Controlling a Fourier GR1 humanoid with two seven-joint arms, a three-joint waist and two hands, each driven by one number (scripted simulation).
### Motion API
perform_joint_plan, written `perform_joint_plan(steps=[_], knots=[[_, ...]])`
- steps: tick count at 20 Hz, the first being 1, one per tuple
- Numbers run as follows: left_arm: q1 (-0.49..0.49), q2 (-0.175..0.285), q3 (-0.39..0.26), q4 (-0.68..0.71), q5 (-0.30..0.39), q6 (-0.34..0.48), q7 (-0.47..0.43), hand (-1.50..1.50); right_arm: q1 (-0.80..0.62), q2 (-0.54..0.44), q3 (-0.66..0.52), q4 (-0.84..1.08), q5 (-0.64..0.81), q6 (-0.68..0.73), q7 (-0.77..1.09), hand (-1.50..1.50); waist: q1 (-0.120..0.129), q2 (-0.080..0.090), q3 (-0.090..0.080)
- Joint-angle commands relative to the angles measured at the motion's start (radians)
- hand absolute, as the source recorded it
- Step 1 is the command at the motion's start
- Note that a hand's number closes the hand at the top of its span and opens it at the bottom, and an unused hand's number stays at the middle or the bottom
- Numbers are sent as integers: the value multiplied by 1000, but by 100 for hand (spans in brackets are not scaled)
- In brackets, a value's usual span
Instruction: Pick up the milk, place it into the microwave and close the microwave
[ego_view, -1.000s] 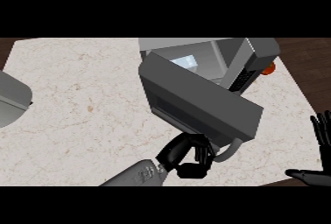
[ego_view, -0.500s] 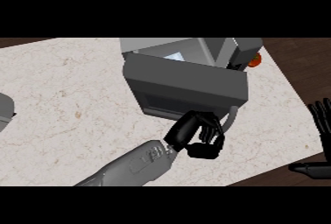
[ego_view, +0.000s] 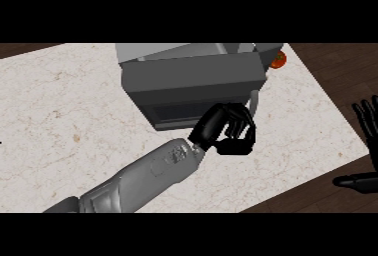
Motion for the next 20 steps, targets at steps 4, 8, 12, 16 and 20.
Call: perform_joint_plan(steps=[4, 8, 12, 16, 20], knots=[[-117, -23, 31, 40, 58, 28, 3, 150, -43, -7, 25, -31, -34, 75, 7, -150, -47, 13, 2], [-149, -23, 36, 73, 80, 30, -4, 150, -80, -27, 26, -45, -52, 93, 27, -150, -57, 24, 3], [-206, -23, 59, 86, 99, 47, -19, 150, -100, -33, 50, -64, -83, 144, 51, -150, -67, 29, 7], [-231, -24, 66, 116, 129, 47, -17, 150, -108, -54, 82, -93, -91, 183, 87, -150, -84, 35, 7], [-251, -23, 61, 123, 139, 55, -22, 150, -129, -80, 110, -134, -77, 202, 108, -150, -98, 35, 8]])
